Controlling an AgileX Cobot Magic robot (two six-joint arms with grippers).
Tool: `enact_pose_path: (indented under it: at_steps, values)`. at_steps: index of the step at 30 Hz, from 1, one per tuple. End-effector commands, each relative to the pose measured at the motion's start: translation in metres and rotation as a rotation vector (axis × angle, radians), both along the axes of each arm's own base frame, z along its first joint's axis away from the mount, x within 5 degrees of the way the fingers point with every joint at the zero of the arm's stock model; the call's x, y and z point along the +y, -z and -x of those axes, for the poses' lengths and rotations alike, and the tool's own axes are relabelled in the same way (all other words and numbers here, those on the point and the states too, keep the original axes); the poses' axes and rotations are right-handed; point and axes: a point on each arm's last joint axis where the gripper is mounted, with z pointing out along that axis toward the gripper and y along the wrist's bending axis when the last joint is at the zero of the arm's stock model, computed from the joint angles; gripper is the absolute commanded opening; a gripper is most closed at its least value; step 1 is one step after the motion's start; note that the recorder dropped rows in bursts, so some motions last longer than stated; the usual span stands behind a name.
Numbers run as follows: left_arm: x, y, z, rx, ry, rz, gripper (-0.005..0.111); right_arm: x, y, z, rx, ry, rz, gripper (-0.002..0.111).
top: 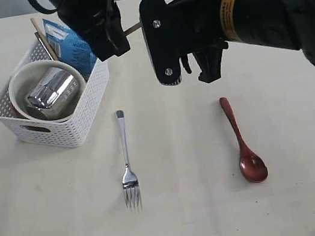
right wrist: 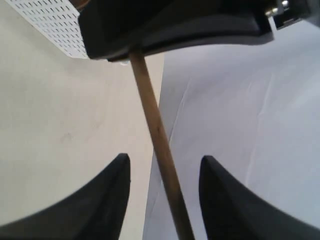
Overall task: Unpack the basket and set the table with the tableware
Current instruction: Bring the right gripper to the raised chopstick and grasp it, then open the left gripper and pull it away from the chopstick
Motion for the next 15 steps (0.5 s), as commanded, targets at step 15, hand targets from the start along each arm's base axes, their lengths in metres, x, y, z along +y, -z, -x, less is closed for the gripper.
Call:
enact_pose_path:
  at_steps: [15]
  values:
    - [-0.0129,-0.0097,0.0074,0.066,-0.004,0.151,0.000,-0.0016,0.0003,0.0018,0.000,0.008,-0.002,0.000]
